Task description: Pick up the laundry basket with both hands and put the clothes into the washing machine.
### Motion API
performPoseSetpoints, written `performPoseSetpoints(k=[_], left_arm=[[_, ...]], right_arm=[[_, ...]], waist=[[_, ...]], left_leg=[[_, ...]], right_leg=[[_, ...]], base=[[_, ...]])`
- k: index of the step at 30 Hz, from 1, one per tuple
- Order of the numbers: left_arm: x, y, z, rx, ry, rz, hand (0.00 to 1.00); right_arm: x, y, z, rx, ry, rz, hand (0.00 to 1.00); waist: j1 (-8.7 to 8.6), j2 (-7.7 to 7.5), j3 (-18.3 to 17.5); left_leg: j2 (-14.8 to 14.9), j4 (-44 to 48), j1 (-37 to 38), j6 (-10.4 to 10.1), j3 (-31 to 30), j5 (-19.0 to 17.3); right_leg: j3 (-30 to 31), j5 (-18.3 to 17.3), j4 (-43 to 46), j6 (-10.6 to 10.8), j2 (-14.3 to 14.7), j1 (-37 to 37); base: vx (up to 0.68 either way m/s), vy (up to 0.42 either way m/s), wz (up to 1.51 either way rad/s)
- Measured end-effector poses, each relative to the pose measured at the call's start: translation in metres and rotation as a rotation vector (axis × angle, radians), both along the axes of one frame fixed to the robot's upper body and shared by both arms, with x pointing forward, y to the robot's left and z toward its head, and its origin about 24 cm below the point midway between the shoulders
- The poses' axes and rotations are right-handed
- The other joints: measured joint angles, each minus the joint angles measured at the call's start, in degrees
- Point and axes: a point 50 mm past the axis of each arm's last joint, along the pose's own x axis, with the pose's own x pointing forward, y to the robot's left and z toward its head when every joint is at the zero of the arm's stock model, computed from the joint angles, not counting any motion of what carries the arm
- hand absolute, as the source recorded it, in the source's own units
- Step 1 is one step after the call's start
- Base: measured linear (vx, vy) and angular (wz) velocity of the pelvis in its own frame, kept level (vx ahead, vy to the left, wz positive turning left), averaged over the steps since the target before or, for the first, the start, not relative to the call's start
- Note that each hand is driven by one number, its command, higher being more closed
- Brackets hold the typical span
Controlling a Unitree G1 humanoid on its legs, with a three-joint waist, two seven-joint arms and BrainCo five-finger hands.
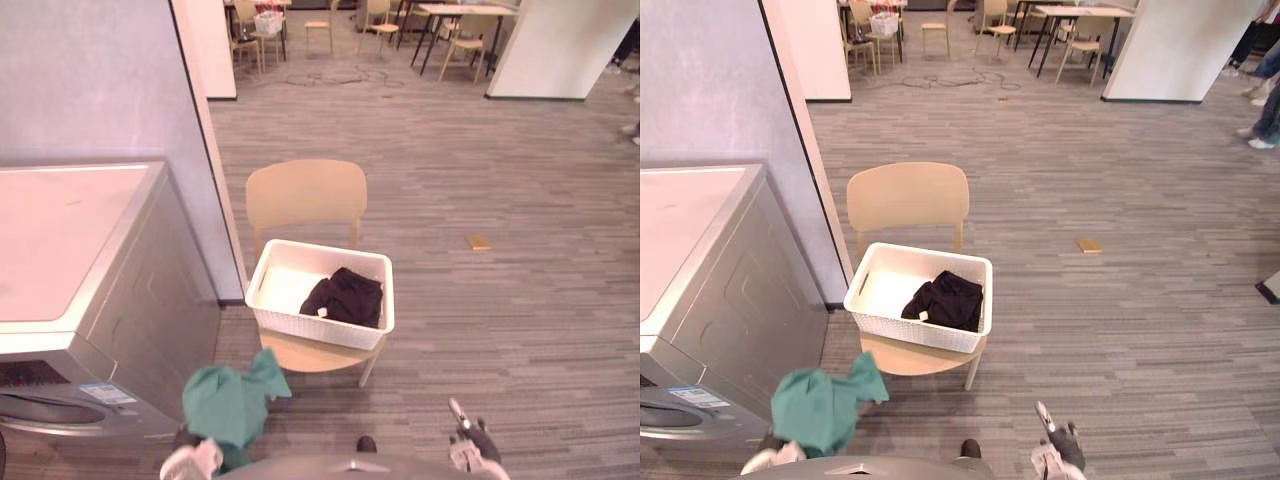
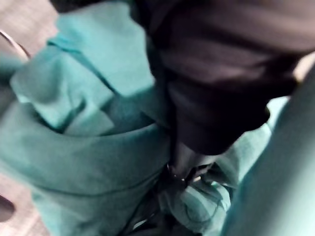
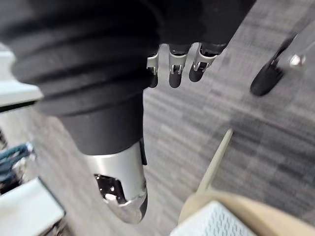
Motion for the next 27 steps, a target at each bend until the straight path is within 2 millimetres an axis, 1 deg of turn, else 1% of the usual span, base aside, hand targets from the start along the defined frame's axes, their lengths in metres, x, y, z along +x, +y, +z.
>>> performPoseSetpoints(k=[1, 2, 3, 4, 6, 10, 13, 15, 16, 17, 19, 20, 21, 22, 23, 24, 25, 26, 27], left_arm=[[-0.011, 0.002, -0.004, -0.006, 0.042, 0.054, 1.00], [-0.014, 0.004, -0.006, -0.006, 0.061, 0.075, 1.00], [-0.021, 0.005, -0.009, -0.015, 0.094, 0.116, 1.00], [-0.025, 0.005, -0.010, -0.022, 0.108, 0.136, 1.00], [-0.039, 0.003, -0.014, -0.046, 0.158, 0.198, 1.00], [-0.054, 0.003, -0.016, -0.062, 0.192, 0.297, 1.00], [-0.059, 0.004, -0.016, -0.065, 0.200, 0.331, 1.00], [-0.058, 0.005, -0.016, -0.068, 0.189, 0.364, 1.00], [-0.052, 0.006, -0.016, -0.072, 0.169, 0.384, 1.00], [-0.048, 0.007, -0.016, -0.075, 0.155, 0.392, 1.00], [-0.028, 0.003, -0.016, -0.094, 0.104, 0.389, 1.00], [-0.026, 0.003, -0.015, -0.098, 0.095, 0.391, 1.00], [-0.020, 0.002, -0.015, -0.104, 0.081, 0.388, 1.00], [-0.012, 0.001, -0.015, -0.109, 0.065, 0.378, 1.00], [-0.009, 0.001, -0.015, -0.112, 0.059, 0.371, 1.00], [-0.008, 0.000, -0.015, -0.113, 0.057, 0.365, 1.00], [-0.010, 0.000, -0.015, -0.113, 0.061, 0.369, 1.00], [-0.014, 0.000, -0.015, -0.111, 0.071, 0.381, 1.00], [-0.014, 0.003, -0.015, -0.103, 0.070, 0.372, 1.00]], right_arm=[[-0.012, 0.003, -0.010, 0.035, 0.052, -0.048, 0.00], [-0.019, 0.004, -0.014, 0.055, 0.080, -0.072, 0.00], [-0.030, 0.008, -0.022, 0.096, 0.124, -0.122, 0.00], [-0.034, 0.011, -0.025, 0.115, 0.143, -0.144, 0.00], [-0.048, 0.018, -0.033, 0.160, 0.214, -0.190, 0.00], [-0.063, 0.022, -0.038, 0.186, 0.284, -0.206, 0.00], [-0.061, 0.023, -0.039, 0.182, 0.294, -0.184, 0.00], [-0.054, 0.024, -0.039, 0.186, 0.281, -0.171, 0.00], [-0.046, 0.025, -0.039, 0.186, 0.265, -0.154, 0.00], [-0.042, 0.025, -0.039, 0.187, 0.256, -0.145, 0.00], [-0.015, 0.026, -0.037, 0.181, 0.203, -0.096, 0.00], [-0.006, 0.027, -0.036, 0.179, 0.187, -0.075, 0.00], [0.008, 0.026, -0.033, 0.165, 0.160, -0.049, 0.00], [0.021, 0.022, -0.030, 0.146, 0.131, -0.024, 0.00], [0.027, 0.020, -0.028, 0.133, 0.121, -0.008, 0.00], [0.042, 0.015, -0.023, 0.108, 0.096, 0.030, 0.00], [0.049, 0.014, -0.021, 0.091, 0.088, 0.057, 0.00], [0.062, 0.015, -0.017, 0.050, 0.079, 0.124, 0.00], [0.068, 0.011, -0.013, 0.019, 0.066, 0.150, 0.00]], waist=[[0.25, -0.14, -0.1], [0.39, -0.04, -0.1], [0.57, 0.18, -0.3], [0.69, 0.15, -0.3], [0.77, 0.66, -0.6], [0.74, 1.41, -0.6], [0.78, 1.69, -0.2], [0.74, 1.69, 0.8], [0.74, 2.06, 1.2], [0.73, 1.99, 1.7], [1.33, 2.22, 5.0], [1.34, 2.18, 5.4], [1.28, 2.13, 5.9], [1.15, 1.49, 6.6], [1.12, 1.90, 7.3], [1.76, 2.52, 8.0], [2.36, 3.01, 8.3], [2.31, 3.18, 8.1], [1.87, 3.02, 8.3]], left_leg=[[0.1, -0.3, 0.2, 0.0, 0.4, 0.0], [0.1, -0.5, 0.3, 0.0, 0.6, 0.0], [0.1, -0.9, 0.3, 0.0, 0.9, 0.0], [0.1, -0.9, 0.3, 0.0, 1.1, 0.0], [0.1, -0.9, 0.4, 0.0, 1.8, 0.0], [0.8, -0.7, 0.8, -0.4, 1.9, -0.5], [1.9, 0.4, 0.8, -0.5, 1.8, -0.8], [3.3, 3.7, -0.6, -1.2, 1.2, -1.5], [3.8, 5.6, -2.4, -1.4, 0.2, -1.8], [3.9, 6.4, -3.4, -1.4, -0.1, -1.8], [3.5, 7.7, -6.5, -1.0, -2.9, -1.2], [3.0, 7.5, -7.5, -0.8, -3.6, -0.6], [1.8, 7.1, -9.6, 0.1, -5.1, 1.1], [0.1, 7.0, -11.4, 2.4, -5.8, 2.5], [-0.5, 7.1, -12.0, 4.1, -5.8, 2.7], [-1.1, 6.1, -12.9, 7.5, -5.8, 3.0], [-1.1, 4.3, -12.6, 9.0, -5.3, 3.2], [-0.2, -0.3, -11.0, 11.1, 0.6, 1.4], [1.0, 3.6, -11.8, 10.1, 3.5, 0.8]], right_leg=[[0.0, 0.0, -0.2, -0.1, 0.1, 0.0], [0.0, 0.1, -0.3, -0.1, 0.1, 0.1], [-0.1, 0.2, -0.7, -0.3, 0.1, 0.2], [0.0, 0.3, -1.0, -0.4, 0.1, 0.3], [0.0, 0.6, -1.9, -0.8, 0.1, 0.3], [-0.2, 0.5, -2.3, -0.7, 0.6, 1.1], [-0.4, -0.2, -1.5, -1.0, 1.5, 1.3], [-1.6, -2.0, 1.5, -1.0, 2.0, 0.7], [-2.6, -3.9, 4.9, -1.1, 1.8, -0.7], [-3.3, -4.7, 6.5, -1.0, 1.6, -1.5], [-5.8, -8.8, 13.9, -1.1, -0.2, -5.2], [-6.5, -9.9, 15.9, -1.3, -1.1, -6.5], [-8.2, -11.9, 19.9, -1.1, -3.3, -8.9], [-10.1, -13.8, 23.5, -0.9, -6.2, -10.6], [-11.0, -14.8, 25.1, -1.0, -7.5, -11.0], [-11.6, -15.5, 27.2, -1.4, -9.0, -12.4], [-11.9, -15.1, 27.1, -1.9, -9.2, -12.5], [-14.0, -14.0, 24.8, -2.4, -10.2, -11.7], [-16.0, -13.5, 24.2, -2.7, -11.9, -11.3]], base=[[0.00, -0.017, -0.03], [0.00, 0.000, 0.00], [0.00, 0.000, 0.00], [0.00, -0.006, -0.07], [0.02, 0.006, -0.12], [0.04, 0.005, -0.01], [0.05, -0.023, 0.02], [0.01, -0.043, 0.23], [-0.01, -0.055, 0.43], [-0.04, -0.061, 0.60], [-0.09, -0.073, 0.69], [-0.12, -0.084, 0.86], [-0.11, -0.084, 1.12], [-0.09, -0.069, 1.24], [-0.10, -0.079, 1.12], [-0.05, -0.045, 0.60], [-0.07, -0.061, 0.59], [0.02, -0.006, 0.70], [0.03, -0.039, 1.15]])
